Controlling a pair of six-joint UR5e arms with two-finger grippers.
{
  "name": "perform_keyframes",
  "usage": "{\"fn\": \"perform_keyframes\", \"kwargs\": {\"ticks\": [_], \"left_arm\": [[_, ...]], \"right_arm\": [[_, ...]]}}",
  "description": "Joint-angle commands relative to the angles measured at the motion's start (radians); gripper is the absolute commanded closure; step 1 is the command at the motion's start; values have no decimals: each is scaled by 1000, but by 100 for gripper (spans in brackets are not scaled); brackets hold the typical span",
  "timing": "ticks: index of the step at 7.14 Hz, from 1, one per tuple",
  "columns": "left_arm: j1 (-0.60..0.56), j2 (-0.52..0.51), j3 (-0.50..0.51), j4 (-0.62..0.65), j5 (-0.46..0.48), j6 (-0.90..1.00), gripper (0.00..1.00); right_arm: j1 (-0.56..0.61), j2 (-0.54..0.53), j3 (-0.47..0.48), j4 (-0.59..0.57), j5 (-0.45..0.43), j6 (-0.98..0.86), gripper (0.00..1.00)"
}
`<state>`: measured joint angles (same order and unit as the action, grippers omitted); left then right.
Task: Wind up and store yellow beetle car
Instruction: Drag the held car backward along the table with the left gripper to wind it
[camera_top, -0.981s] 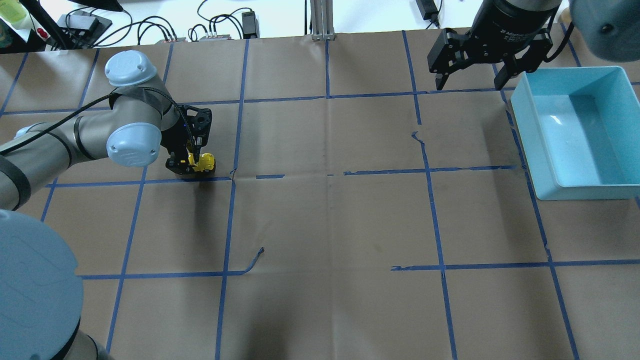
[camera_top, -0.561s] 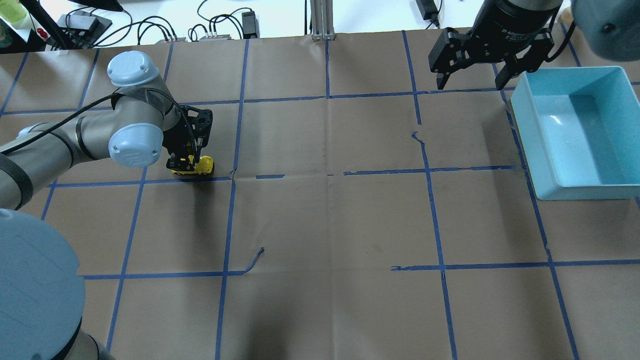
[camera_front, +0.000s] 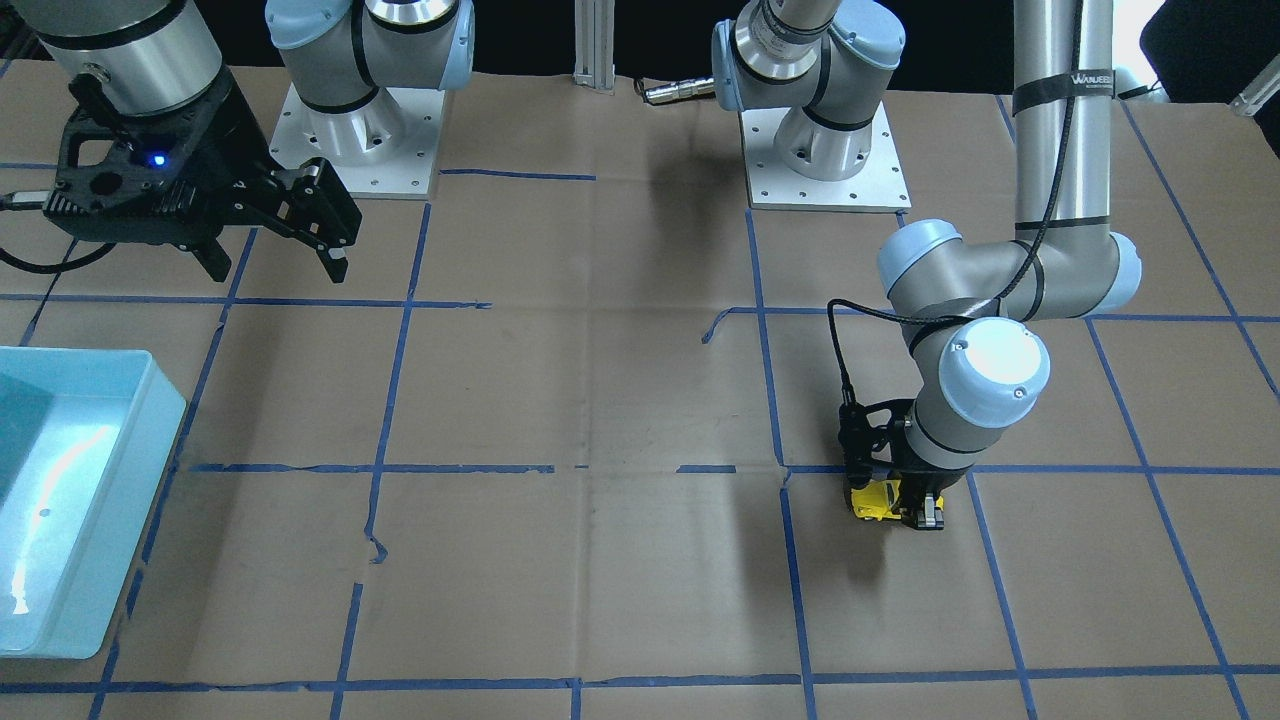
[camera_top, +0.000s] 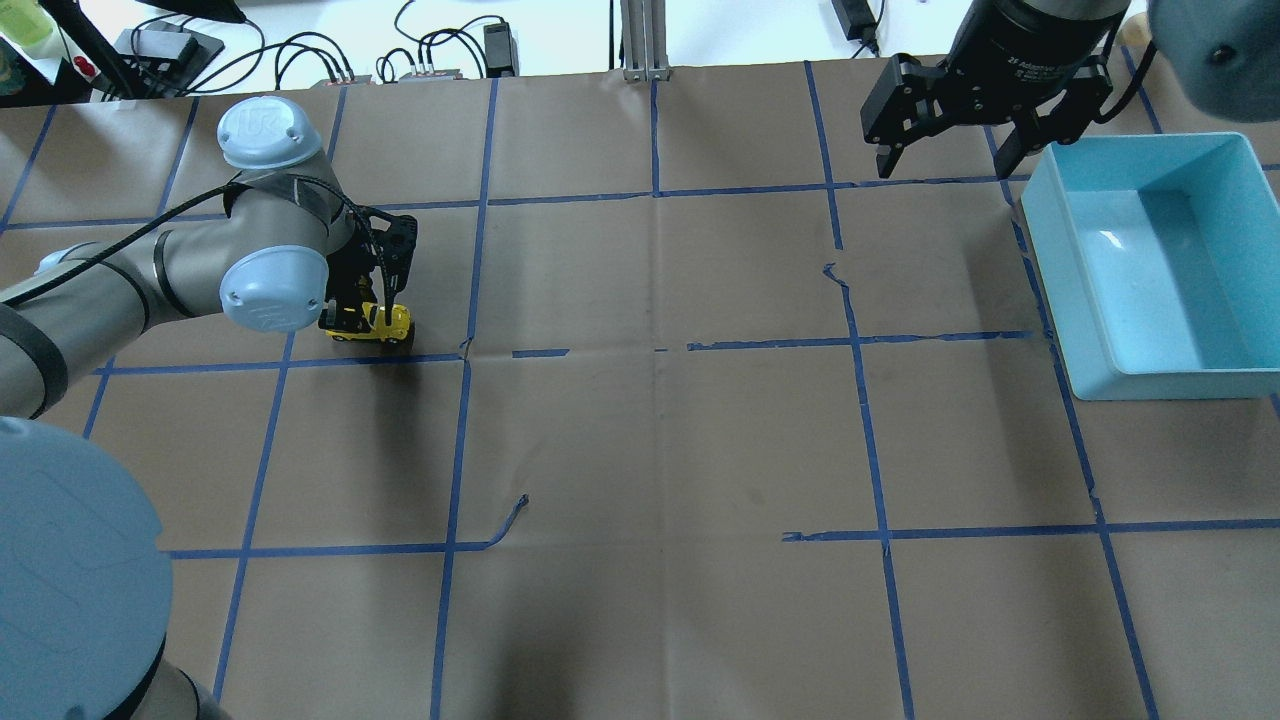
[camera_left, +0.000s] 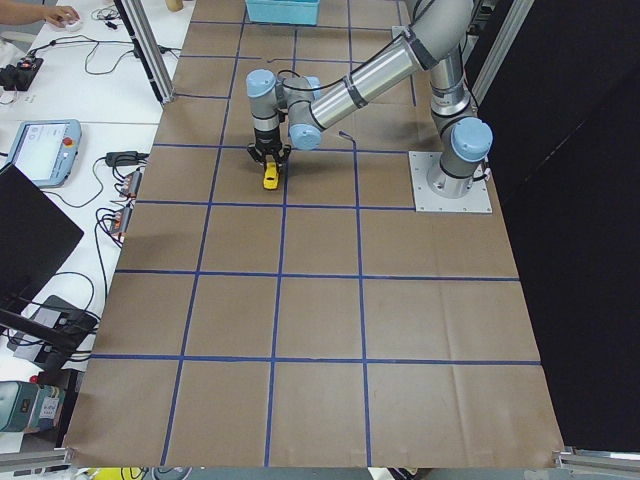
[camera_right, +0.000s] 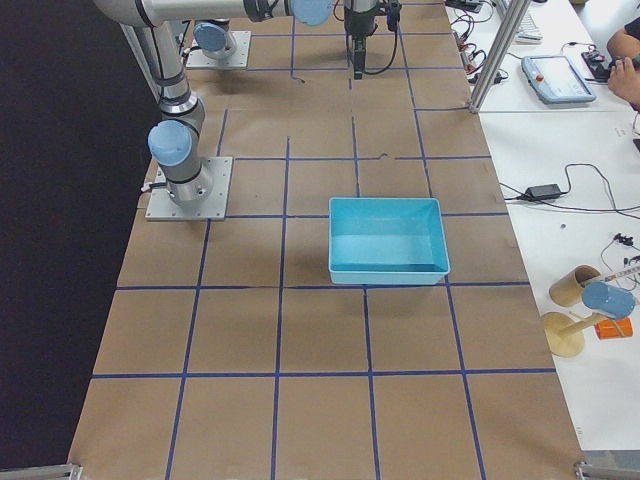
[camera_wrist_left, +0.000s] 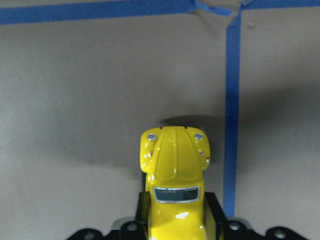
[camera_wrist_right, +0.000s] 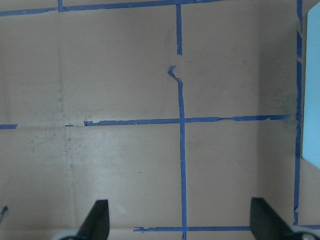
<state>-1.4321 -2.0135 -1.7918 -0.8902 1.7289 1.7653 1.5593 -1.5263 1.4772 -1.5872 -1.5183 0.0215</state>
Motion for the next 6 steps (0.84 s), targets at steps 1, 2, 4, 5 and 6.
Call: {"fn": "perform_keyframes", "kwargs": {"ticks": [1,2,4,5,6], "left_arm": [[-8,9,32,10,18,6,73],[-43,-2,43,10,17,-22,72],[-117,-7,63,10,14,-102,72],[-137,-13,61,10,12,-130,72],[-158,-36,63,14,9,-156,72]], "right_arm": [[-1,0,-2,0,0,0,0],[-1,0,-2,0,1,0,0],[-1,0,-2,0,1,0,0],[-1,0,0,0,1,0,0],[-1,0,-2,0,1,0,0]]}}
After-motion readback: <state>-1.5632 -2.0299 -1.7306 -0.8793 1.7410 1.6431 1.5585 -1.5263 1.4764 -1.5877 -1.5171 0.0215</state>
